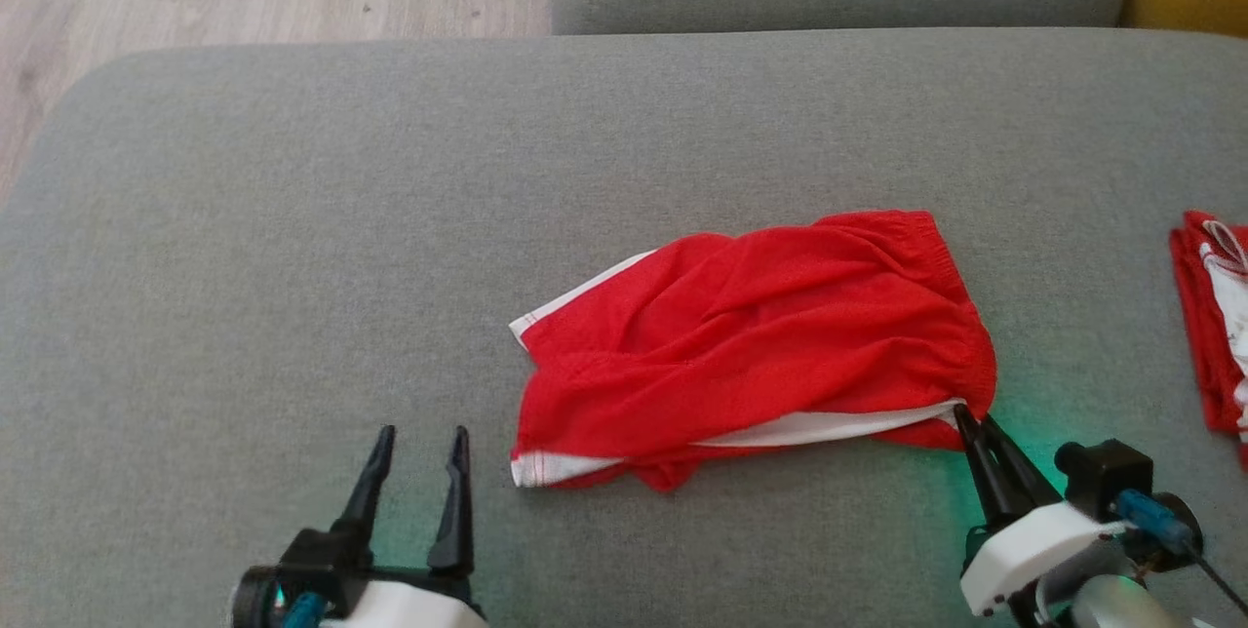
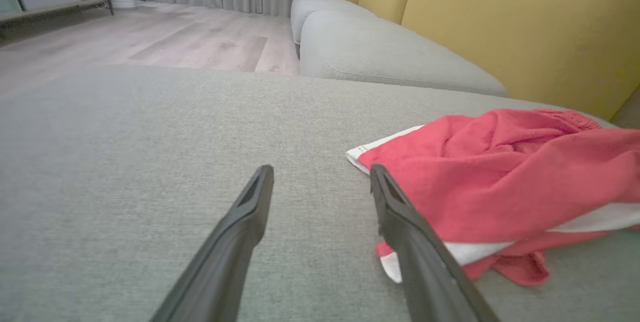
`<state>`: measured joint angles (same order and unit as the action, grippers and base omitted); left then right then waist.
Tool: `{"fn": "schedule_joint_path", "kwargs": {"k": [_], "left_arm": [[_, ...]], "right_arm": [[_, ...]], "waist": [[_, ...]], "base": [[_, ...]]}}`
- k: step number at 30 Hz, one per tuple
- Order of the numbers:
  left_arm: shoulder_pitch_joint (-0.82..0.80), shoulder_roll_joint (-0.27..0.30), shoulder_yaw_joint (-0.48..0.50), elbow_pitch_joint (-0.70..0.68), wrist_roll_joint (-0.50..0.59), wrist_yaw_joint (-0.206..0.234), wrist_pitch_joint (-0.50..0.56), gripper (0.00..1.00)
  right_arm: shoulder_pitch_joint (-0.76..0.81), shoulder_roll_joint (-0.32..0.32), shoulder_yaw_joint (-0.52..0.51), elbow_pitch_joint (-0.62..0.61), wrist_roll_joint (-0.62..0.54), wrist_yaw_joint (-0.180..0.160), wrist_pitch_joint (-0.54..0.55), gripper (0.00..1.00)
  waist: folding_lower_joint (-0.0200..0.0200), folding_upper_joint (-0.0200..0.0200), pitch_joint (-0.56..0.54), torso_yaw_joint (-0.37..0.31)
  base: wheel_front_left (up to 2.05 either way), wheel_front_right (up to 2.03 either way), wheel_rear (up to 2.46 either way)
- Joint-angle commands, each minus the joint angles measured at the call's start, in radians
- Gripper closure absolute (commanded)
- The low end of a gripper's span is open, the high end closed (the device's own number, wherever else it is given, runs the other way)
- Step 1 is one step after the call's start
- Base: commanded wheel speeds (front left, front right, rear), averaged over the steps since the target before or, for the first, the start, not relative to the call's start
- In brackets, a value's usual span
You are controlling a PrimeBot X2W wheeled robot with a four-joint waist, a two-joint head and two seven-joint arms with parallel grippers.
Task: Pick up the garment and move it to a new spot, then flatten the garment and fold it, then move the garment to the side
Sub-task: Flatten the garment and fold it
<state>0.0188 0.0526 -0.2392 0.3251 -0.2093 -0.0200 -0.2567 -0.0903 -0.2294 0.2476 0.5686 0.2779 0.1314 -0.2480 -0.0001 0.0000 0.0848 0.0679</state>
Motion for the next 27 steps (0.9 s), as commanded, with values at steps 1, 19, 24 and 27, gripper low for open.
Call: {"fn": "schedule_joint_path", "kwargs": {"k": [1,19,24,27], "left_arm": [[-0.051,-0.002,0.002,-0.014,-0.05,-0.031,-0.005,0.0],[-0.145,0.001,-0.21,0.217,-0.19,-0.11,-0.005,0.0],[-0.168,0.016,-0.259,0.224,-0.226,-0.11,-0.005,0.0],[-0.174,0.02,-0.263,0.226,-0.239,-0.11,-0.005,0.0]], "right_arm": [[-0.002,-0.02,0.014,-0.03,0.008,-0.001,-0.014,1.0],[-0.023,0.002,0.022,-0.027,0.005,-0.001,-0.014,1.0],[-0.031,0.005,0.027,-0.03,0.004,-0.001,-0.014,1.0],[-0.035,0.004,0.031,-0.032,0.006,-0.001,-0.014,1.0]], "waist": [[0.0001,0.0,-0.002,-0.007],[0.0001,0.0,0.013,-0.023],[0.0001,0.0,0.027,-0.027],[0.0001,0.0,0.031,-0.03]], "base": [[0.0,0.0,0.0],[0.0,0.0,0.0],[0.0,0.0,0.0],[0.0,0.0,0.0]]}}
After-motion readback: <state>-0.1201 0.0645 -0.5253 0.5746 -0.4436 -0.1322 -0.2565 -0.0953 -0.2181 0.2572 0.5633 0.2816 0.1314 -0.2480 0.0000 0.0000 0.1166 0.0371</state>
